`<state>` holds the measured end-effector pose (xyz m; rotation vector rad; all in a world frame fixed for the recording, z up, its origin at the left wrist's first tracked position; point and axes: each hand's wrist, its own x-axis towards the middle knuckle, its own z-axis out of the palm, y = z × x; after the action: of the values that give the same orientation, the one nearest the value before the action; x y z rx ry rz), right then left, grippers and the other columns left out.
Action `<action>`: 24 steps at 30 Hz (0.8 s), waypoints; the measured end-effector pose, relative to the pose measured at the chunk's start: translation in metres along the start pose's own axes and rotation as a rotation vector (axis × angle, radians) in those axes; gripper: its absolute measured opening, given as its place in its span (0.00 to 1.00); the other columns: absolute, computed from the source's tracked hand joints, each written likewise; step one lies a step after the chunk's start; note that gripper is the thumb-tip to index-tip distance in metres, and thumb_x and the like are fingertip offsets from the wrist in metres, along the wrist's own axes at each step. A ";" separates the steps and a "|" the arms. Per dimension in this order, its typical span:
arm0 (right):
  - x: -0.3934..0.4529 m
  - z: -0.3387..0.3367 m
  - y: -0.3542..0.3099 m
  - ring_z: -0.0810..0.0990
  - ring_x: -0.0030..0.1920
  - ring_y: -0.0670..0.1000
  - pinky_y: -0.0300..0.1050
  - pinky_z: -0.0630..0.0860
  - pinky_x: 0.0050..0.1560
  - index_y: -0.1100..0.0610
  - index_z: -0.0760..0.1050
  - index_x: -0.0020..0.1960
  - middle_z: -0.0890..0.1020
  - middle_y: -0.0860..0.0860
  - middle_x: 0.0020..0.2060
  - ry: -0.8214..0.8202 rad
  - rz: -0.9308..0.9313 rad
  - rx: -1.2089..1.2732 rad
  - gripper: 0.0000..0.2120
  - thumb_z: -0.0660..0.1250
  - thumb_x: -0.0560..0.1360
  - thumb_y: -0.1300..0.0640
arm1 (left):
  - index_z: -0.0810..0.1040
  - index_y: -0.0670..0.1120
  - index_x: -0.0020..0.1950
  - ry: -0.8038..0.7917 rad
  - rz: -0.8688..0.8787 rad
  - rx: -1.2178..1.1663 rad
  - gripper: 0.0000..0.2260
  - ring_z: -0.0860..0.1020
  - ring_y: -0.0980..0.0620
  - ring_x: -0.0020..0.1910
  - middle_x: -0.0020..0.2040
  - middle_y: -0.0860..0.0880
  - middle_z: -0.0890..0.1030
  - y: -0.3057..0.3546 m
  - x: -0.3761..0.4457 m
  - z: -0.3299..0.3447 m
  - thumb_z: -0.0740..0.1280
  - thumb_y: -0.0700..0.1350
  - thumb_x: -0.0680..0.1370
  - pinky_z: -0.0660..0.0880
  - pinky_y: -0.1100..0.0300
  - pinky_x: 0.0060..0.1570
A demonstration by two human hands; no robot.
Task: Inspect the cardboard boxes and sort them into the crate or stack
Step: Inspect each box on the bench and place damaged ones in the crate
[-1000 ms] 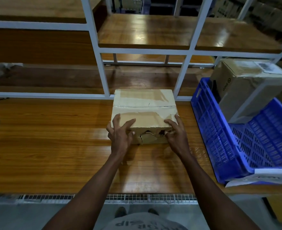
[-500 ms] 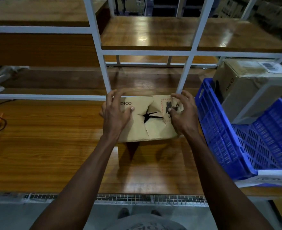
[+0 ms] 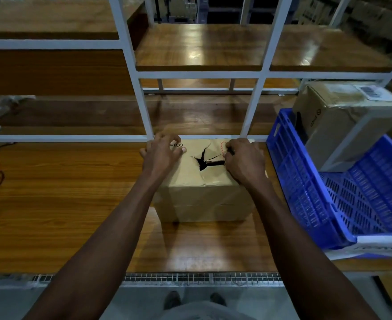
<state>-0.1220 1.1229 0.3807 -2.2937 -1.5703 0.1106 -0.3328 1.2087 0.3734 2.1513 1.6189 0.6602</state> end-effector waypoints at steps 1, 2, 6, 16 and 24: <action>0.000 0.001 0.000 0.76 0.63 0.63 0.56 0.72 0.60 0.54 0.82 0.59 0.81 0.54 0.61 0.000 0.002 -0.012 0.12 0.65 0.81 0.50 | 0.79 0.56 0.65 0.018 0.018 0.067 0.15 0.65 0.39 0.74 0.72 0.48 0.72 0.005 -0.002 -0.001 0.71 0.56 0.79 0.60 0.44 0.66; 0.000 0.001 0.000 0.76 0.62 0.63 0.56 0.73 0.59 0.54 0.82 0.58 0.81 0.54 0.60 -0.001 0.006 -0.013 0.11 0.66 0.81 0.50 | 0.79 0.57 0.66 0.030 0.045 0.128 0.16 0.63 0.39 0.76 0.73 0.49 0.71 0.012 -0.005 -0.002 0.72 0.55 0.78 0.58 0.41 0.69; 0.002 -0.006 -0.003 0.76 0.64 0.64 0.56 0.74 0.60 0.53 0.83 0.61 0.80 0.55 0.61 -0.020 0.023 0.013 0.12 0.69 0.80 0.49 | 0.78 0.60 0.66 -0.071 0.140 0.182 0.19 0.67 0.42 0.72 0.71 0.52 0.73 0.045 -0.019 0.009 0.74 0.55 0.76 0.58 0.40 0.68; -0.001 -0.009 -0.031 0.79 0.61 0.60 0.54 0.78 0.60 0.48 0.84 0.63 0.83 0.51 0.60 -0.137 -0.063 0.069 0.15 0.69 0.78 0.56 | 0.72 0.61 0.74 -0.175 0.191 0.368 0.21 0.66 0.42 0.74 0.75 0.51 0.70 0.046 -0.027 0.015 0.64 0.61 0.81 0.63 0.42 0.67; -0.015 -0.001 -0.031 0.66 0.75 0.65 0.55 0.62 0.75 0.51 0.85 0.62 0.67 0.50 0.80 -0.201 -0.102 -0.156 0.15 0.63 0.83 0.51 | 0.74 0.59 0.71 -0.172 0.152 0.217 0.17 0.62 0.44 0.76 0.76 0.51 0.68 0.034 -0.051 0.005 0.62 0.56 0.82 0.58 0.40 0.70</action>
<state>-0.1555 1.1186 0.3898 -2.3769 -1.8526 0.2059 -0.3151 1.1499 0.3809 2.4305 1.5067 0.3427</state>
